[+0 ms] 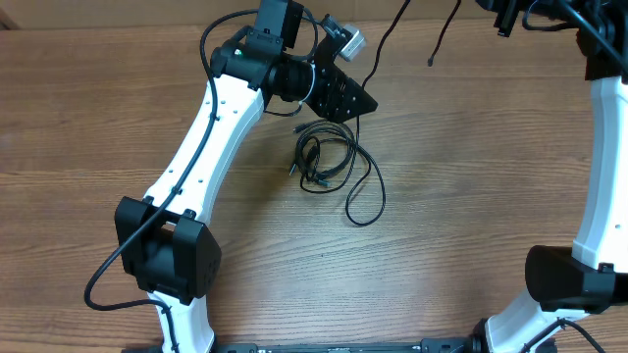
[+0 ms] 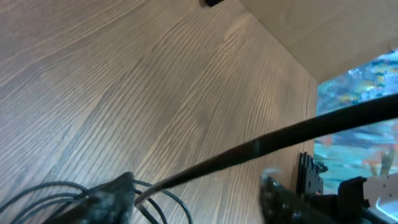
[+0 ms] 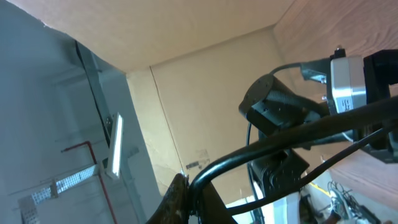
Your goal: Untangle cables
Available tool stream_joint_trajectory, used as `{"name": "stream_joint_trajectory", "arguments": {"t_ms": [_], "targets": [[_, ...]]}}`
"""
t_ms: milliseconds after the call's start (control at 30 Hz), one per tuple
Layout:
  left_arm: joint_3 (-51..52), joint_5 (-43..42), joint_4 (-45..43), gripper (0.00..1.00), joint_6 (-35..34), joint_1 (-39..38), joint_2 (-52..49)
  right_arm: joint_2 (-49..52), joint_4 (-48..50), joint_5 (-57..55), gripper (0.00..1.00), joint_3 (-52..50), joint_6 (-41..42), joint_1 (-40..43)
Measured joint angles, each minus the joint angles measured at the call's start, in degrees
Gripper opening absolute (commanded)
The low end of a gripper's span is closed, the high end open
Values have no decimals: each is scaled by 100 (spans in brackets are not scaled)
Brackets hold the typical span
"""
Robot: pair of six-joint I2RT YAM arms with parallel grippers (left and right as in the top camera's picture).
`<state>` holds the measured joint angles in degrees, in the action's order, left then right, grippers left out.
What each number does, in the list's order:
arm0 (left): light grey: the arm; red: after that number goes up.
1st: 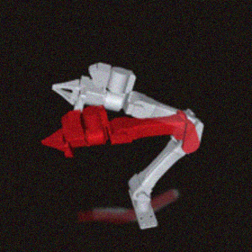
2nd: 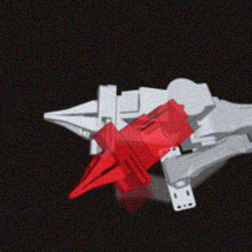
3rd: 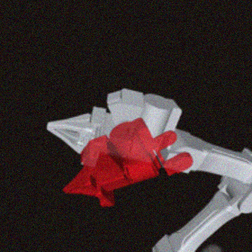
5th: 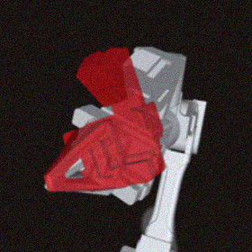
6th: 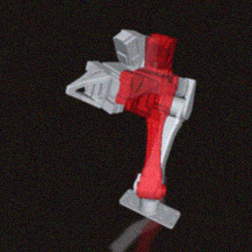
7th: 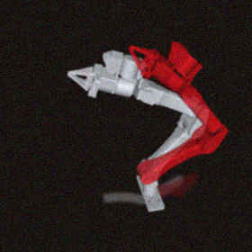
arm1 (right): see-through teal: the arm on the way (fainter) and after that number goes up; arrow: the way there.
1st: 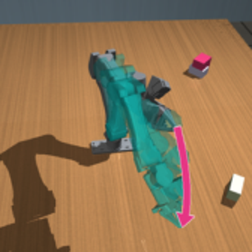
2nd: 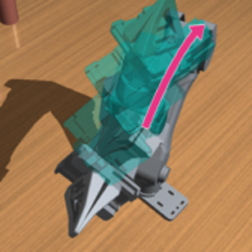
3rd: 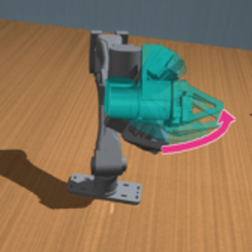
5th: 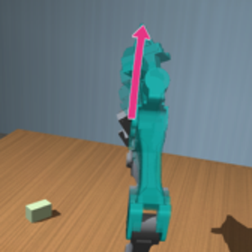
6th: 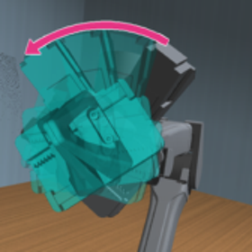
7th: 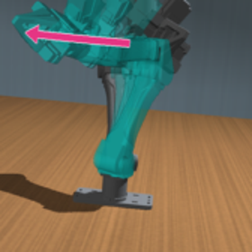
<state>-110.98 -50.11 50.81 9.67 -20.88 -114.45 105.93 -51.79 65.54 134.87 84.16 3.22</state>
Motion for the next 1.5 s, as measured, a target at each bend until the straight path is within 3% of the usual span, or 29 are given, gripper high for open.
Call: {"name": "stream_joint_trajectory", "arguments": {"t_ms": [300,567,600,800,833,867,900,933,1133,1400,1500], "targets": [[0,-52,-28,27,22,-164,0,0,4,118,4,0,2,0],[0,-46,-26,13,39,-177,0,0,4,155,4,0,2,0],[0,-46,-26,6,44,-177,0,0,2,157,4,0,2,0],[0,-46,-24,4,59,-177,-2,0,4,162,4,0,-2,0],[0,-46,-22,6,59,-177,0,0,2,157,4,0,-4,0],[0,-46,-22,20,59,-177,-2,0,2,157,4,0,-2,0],[0,-46,-20,45,59,-177,-2,0,4,157,4,0,-4,0],[0,-48,-17,56,70,-177,-2,0,7,160,4,0,-4,0],[0,46,-22,58,39,-177,-2,0,0,157,4,0,-15,0],[0,782,-11,60,-92,-168,-2,0,-4,160,4,0,-17,0],[0,905,-50,65,-118,-146,0,0,-7,160,4,0,-20,0]]}}
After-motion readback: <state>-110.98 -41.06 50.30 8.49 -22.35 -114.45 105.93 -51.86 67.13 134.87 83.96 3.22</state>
